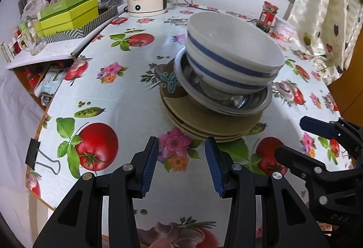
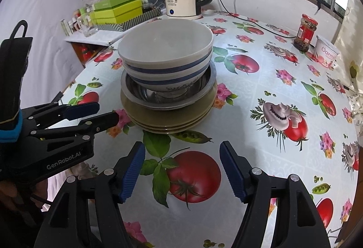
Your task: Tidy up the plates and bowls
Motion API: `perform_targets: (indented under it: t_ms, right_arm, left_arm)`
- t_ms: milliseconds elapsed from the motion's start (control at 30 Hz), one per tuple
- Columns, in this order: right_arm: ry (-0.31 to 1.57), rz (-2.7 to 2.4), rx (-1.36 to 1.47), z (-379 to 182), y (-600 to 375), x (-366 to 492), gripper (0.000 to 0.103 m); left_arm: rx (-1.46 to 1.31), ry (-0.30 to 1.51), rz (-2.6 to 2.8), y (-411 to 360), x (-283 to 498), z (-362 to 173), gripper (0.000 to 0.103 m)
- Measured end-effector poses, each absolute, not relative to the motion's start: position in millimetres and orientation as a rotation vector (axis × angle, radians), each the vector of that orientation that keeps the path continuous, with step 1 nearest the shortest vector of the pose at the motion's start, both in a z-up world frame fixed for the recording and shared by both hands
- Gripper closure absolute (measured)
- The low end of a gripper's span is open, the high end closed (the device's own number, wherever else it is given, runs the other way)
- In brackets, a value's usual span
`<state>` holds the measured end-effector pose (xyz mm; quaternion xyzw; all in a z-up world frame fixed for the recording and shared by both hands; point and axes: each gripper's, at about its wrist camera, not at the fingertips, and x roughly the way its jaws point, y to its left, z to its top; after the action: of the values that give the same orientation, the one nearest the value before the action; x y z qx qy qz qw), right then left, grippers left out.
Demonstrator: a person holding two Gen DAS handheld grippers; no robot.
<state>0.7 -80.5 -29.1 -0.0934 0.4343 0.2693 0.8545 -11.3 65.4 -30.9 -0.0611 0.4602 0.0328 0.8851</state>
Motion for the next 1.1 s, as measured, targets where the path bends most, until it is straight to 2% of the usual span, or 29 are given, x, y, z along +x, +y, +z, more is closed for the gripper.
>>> perform_targets:
  t_ms: [1100]
  right_arm:
    - [0.937,0.566,-0.202,-35.0,-77.9,2.5,0.032]
  left_arm:
    - [-0.105,0.968,0.070,59.1,-12.6,-35.9,0.059]
